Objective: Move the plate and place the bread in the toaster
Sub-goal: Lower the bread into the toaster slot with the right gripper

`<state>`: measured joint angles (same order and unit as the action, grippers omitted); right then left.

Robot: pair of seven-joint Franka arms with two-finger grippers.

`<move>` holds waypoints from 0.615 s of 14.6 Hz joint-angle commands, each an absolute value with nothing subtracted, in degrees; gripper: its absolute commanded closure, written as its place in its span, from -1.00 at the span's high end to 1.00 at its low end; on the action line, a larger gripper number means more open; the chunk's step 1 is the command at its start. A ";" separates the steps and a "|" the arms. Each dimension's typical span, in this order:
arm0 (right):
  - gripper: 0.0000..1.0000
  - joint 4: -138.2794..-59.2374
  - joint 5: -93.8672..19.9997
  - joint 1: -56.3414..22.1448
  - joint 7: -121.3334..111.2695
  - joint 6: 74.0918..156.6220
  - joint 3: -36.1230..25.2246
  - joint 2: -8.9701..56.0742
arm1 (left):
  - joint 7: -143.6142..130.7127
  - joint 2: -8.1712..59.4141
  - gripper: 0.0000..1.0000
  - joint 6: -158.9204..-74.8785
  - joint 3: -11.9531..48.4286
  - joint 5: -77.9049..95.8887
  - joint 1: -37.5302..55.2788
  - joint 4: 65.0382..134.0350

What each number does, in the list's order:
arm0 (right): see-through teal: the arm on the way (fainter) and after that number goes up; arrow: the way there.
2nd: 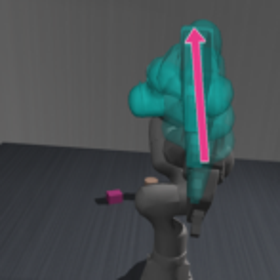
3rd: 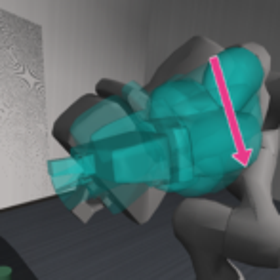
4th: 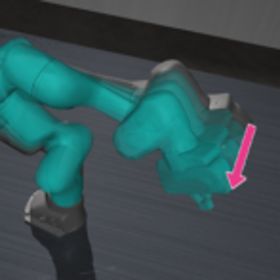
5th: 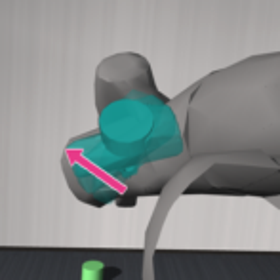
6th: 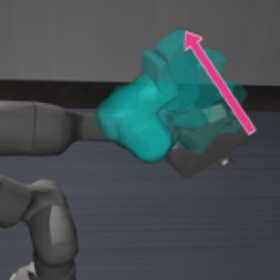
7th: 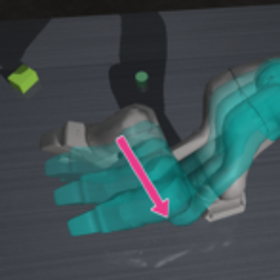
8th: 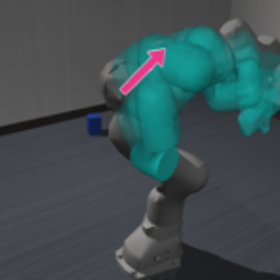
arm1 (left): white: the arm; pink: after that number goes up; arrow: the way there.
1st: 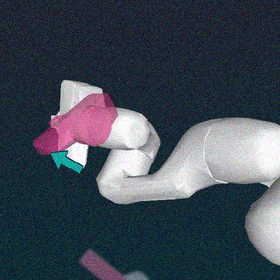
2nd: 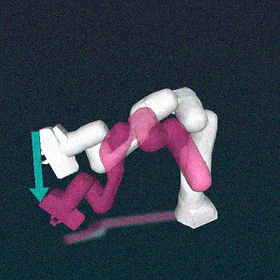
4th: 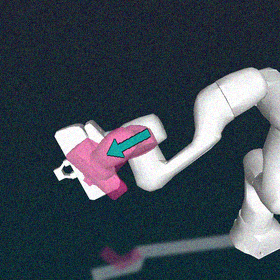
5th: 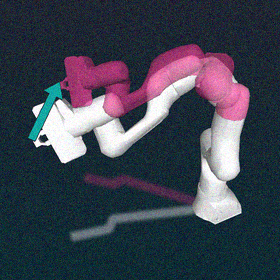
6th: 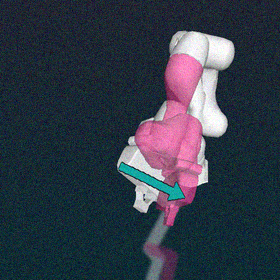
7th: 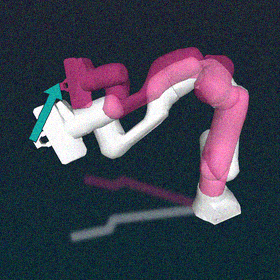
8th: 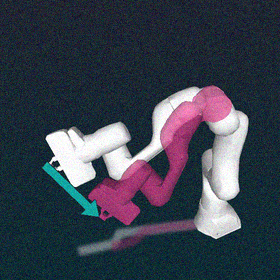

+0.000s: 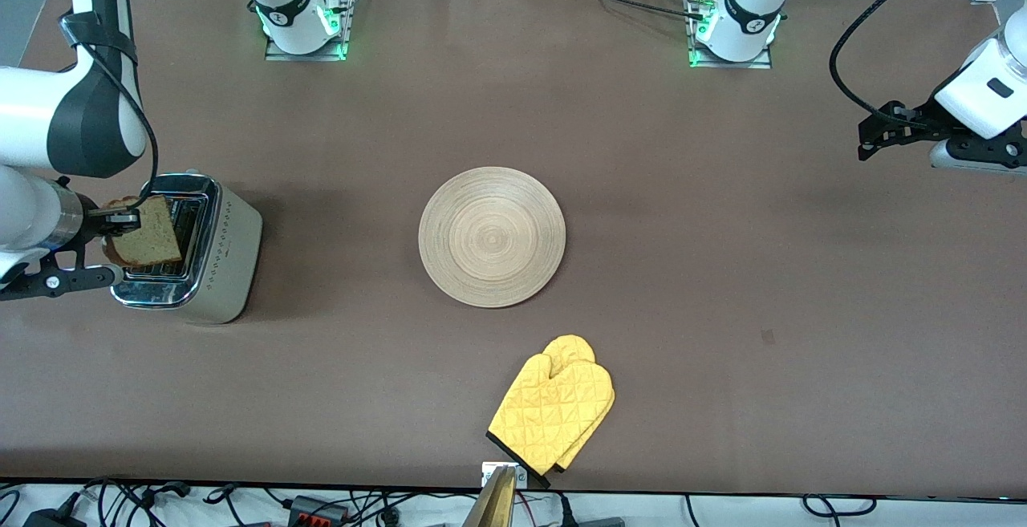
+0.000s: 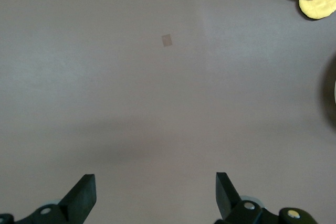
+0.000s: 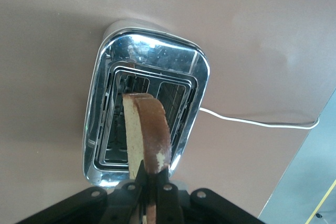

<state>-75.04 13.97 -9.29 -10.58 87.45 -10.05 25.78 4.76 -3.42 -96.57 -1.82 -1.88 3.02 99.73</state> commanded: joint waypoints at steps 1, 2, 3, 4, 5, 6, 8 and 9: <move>-1.00 -72.95 14.77 -9.05 -11.08 87.89 -9.93 27.42 | 4.22 -3.69 1.00 -94.92 -1.84 -1.58 2.99 98.88; -1.00 -72.95 14.77 -9.05 -10.99 88.59 -9.93 27.77 | 4.22 -3.69 1.00 -94.92 -1.85 -1.58 2.99 98.88; -1.00 -72.95 14.77 -9.05 -10.99 89.20 -9.93 28.12 | 4.22 -3.69 1.00 -94.92 -1.76 -1.58 2.99 98.88; -1.00 -73.04 14.68 -9.05 -10.55 89.38 -9.93 28.39 | 4.22 -3.69 1.00 -94.83 -1.84 -1.58 2.99 98.88; -1.00 -73.04 14.59 -9.14 -10.20 89.38 -9.93 28.56 | 4.22 -3.60 1.00 -94.92 -1.76 -1.58 2.99 98.79; -1.00 -73.04 14.59 -9.23 -8.19 89.38 -9.93 28.91 | 4.22 -3.60 1.00 -94.92 -1.76 -1.58 3.08 98.79; -1.00 -73.30 14.07 -9.32 -6.59 89.38 -9.76 28.92 | 4.22 -3.60 1.00 -94.83 -1.76 -1.58 3.08 98.79; -1.00 -73.30 13.63 -9.23 -6.42 89.47 -9.76 29.00 | 4.22 -3.60 1.00 -94.83 -1.76 -1.58 3.08 98.79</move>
